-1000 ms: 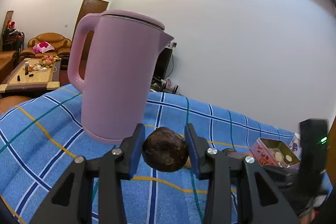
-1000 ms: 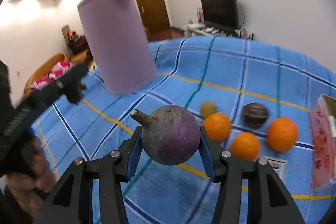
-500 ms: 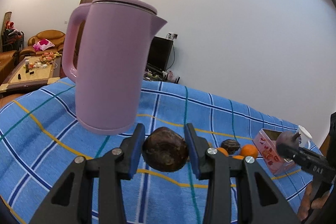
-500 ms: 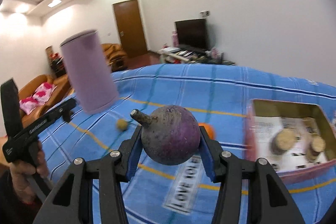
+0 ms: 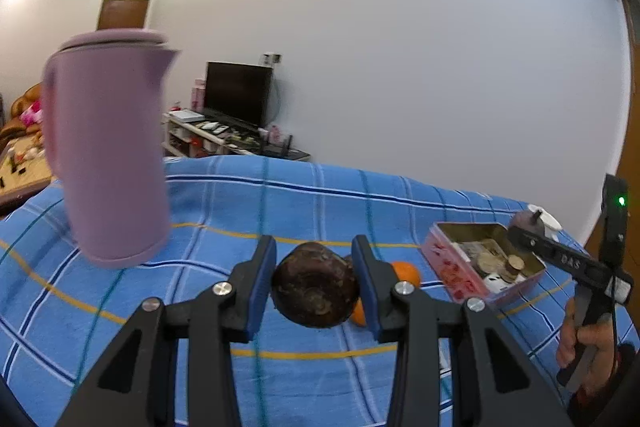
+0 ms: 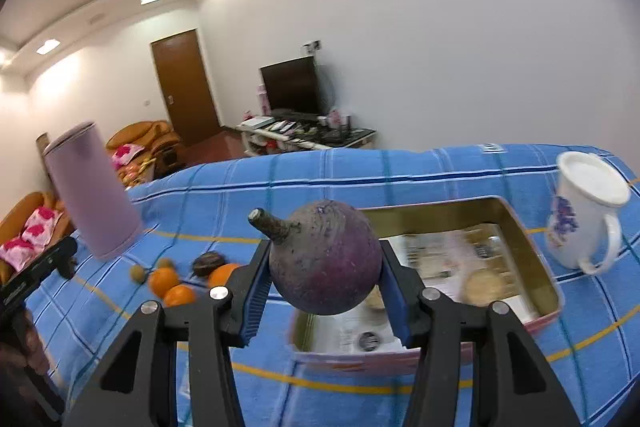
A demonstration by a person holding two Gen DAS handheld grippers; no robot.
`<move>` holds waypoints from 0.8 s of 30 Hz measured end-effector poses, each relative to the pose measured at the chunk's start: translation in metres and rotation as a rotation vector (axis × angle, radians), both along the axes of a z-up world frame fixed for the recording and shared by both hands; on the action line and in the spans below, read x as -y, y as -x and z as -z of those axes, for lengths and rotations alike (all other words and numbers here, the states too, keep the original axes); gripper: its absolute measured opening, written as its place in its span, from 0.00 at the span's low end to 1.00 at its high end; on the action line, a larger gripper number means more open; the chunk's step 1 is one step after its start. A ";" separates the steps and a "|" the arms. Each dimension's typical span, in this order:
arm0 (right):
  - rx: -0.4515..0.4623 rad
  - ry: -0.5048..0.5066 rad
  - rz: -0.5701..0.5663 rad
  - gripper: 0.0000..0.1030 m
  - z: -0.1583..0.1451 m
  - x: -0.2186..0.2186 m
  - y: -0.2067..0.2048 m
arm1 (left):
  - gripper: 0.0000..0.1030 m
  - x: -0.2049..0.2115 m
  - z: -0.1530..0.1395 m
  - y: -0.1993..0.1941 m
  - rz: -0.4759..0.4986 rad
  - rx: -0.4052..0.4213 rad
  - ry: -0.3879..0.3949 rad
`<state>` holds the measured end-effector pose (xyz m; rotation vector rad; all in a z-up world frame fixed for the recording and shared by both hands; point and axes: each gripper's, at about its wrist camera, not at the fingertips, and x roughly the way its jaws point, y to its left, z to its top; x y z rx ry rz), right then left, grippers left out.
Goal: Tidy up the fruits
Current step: 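Carry the dark fruit and the purple turnip over the pink tin box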
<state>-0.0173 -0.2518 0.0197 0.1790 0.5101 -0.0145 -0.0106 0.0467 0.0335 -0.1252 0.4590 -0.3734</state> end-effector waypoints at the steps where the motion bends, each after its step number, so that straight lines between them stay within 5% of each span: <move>1: 0.001 -0.001 0.016 0.51 0.000 0.008 0.001 | 0.40 0.006 -0.001 -0.001 0.009 0.000 -0.008; 11: -0.009 -0.017 0.111 0.51 0.001 0.060 0.006 | 0.40 0.071 -0.002 -0.011 0.092 -0.009 -0.022; 24: 0.003 0.070 0.134 0.51 -0.002 0.072 0.014 | 0.40 0.157 -0.006 -0.010 0.186 -0.001 -0.068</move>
